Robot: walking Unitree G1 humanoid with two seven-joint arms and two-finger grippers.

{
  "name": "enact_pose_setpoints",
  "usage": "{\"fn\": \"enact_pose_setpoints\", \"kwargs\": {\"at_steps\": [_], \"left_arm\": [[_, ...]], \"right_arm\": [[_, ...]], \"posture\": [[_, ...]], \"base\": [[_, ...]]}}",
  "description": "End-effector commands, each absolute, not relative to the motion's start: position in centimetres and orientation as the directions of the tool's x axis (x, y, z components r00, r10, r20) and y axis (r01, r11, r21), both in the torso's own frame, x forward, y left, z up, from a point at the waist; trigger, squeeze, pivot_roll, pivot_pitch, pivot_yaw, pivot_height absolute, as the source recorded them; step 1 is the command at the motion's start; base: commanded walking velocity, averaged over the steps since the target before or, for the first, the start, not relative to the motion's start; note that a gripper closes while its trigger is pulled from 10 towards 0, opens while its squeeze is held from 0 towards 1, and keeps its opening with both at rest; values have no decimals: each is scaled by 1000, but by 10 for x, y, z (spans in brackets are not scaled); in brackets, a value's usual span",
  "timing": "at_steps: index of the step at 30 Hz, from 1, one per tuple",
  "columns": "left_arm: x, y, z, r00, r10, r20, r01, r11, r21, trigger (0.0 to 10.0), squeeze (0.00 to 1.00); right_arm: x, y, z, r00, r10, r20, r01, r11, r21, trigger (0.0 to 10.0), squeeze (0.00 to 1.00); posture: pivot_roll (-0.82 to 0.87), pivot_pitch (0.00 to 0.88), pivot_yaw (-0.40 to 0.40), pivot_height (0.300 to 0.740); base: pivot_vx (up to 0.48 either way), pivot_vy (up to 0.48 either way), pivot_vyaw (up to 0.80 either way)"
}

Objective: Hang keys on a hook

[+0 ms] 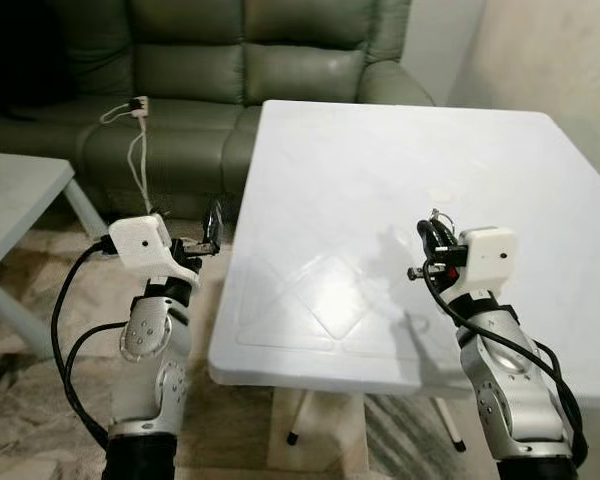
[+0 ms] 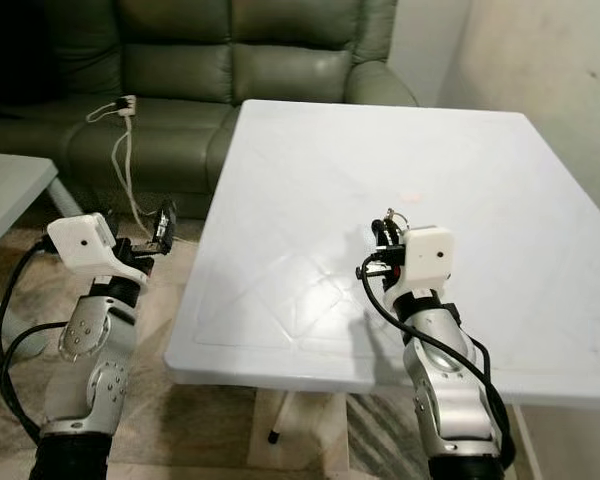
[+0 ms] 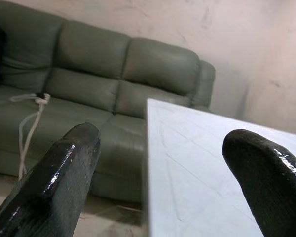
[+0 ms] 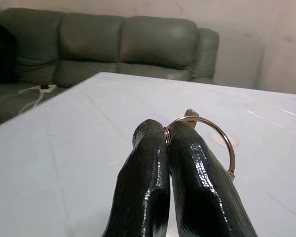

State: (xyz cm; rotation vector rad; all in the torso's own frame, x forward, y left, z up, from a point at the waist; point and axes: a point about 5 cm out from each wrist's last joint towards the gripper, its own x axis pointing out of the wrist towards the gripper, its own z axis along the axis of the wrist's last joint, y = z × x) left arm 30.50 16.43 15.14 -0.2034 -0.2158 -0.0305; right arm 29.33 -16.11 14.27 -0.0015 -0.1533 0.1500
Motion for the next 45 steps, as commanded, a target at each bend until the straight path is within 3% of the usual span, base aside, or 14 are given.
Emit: {"fn": "enact_pose_setpoints", "kwargs": {"at_steps": [1,16,24,35,45], "left_arm": [[309,164,155,974,-1,228,48,979,-197,10000,0],[316,160,159,965,-27,260,72,984,-164,10000,0],[315,160,154,972,6,235,37,983,-179,10000,0],[313,159,154,972,-15,235,60,981,-184,10000,0],[315,162,159,968,53,244,5,973,-229,10000,0]], "right_arm": [[296,-163,145,977,133,165,-131,991,-25,10000,0],[304,-160,148,973,136,189,-129,990,-51,10000,0],[304,-159,148,971,147,190,-138,989,-62,10000,0],[305,-158,148,969,173,176,-161,984,-79,10000,0],[310,-154,152,966,181,187,-167,982,-88,10000,0]], "posture": [[-41,0,-30,740],[-38,0,-31,740],[-25,0,-44,740],[1,0,-67,740],[6,3,-76,740]], "base": [[0,0,-756],[0,0,-762],[0,-460,-763],[0,0,-763],[0,0,-763]]}}
